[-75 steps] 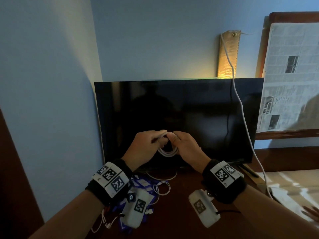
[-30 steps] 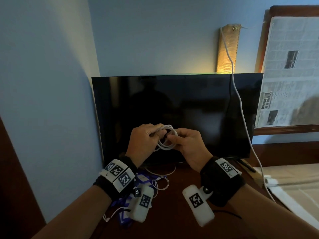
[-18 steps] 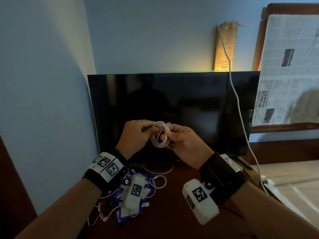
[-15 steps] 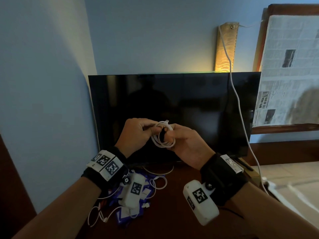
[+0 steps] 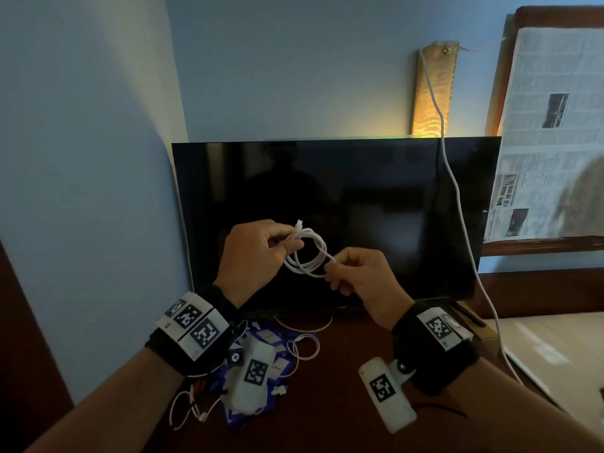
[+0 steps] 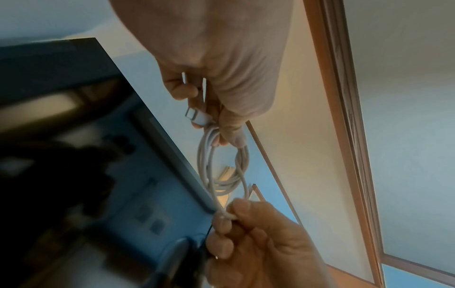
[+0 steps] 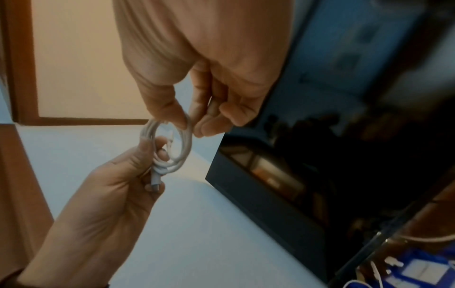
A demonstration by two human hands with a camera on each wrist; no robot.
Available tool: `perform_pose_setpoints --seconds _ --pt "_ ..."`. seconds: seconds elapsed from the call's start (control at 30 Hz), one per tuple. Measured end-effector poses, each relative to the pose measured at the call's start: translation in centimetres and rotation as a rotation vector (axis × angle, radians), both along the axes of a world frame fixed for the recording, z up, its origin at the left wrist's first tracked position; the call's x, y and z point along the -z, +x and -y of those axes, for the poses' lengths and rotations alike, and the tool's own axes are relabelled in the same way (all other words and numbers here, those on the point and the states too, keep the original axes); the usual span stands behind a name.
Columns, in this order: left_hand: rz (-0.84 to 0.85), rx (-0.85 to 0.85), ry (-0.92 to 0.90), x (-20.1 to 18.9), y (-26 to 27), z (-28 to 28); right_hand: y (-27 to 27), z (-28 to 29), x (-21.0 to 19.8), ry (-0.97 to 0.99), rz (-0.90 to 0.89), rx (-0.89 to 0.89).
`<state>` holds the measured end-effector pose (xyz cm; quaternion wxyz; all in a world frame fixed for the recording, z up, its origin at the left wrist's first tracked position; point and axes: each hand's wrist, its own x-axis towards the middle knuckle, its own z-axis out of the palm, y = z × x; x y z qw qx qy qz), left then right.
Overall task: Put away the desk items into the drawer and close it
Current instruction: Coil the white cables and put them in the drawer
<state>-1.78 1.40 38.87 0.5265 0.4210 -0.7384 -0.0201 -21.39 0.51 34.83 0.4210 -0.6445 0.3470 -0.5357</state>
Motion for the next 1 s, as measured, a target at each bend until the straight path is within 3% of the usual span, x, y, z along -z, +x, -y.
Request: perform_pose_setpoints --seconds 0.27,0.43,0.63,0.87,1.0 --pt "0.007 -0.01 0.043 -0.1 1.5 -0.3 -1.5 -0.7 -0.8 0.068 0.006 -0.17" --pt "-0.021 -0.04 0.057 -0.5 1.1 -0.7 -0.7 -1.2 -1.0 0.03 -0.041 -0.104" --pt "-0.26 0.006 0.226 0.6 -0.7 -1.3 0.8 -1.0 -0.1 0.034 -0.017 0.043" --pt "-0.443 0.012 0.371 2.7 -2.1 -1.8 2.2 -1.5 0.2 0.204 0.313 -0.01" --pt "-0.477 0.049 0.384 3.0 -2.5 -2.1 2.6 -1.7 -0.1 0.158 0.303 0.036"
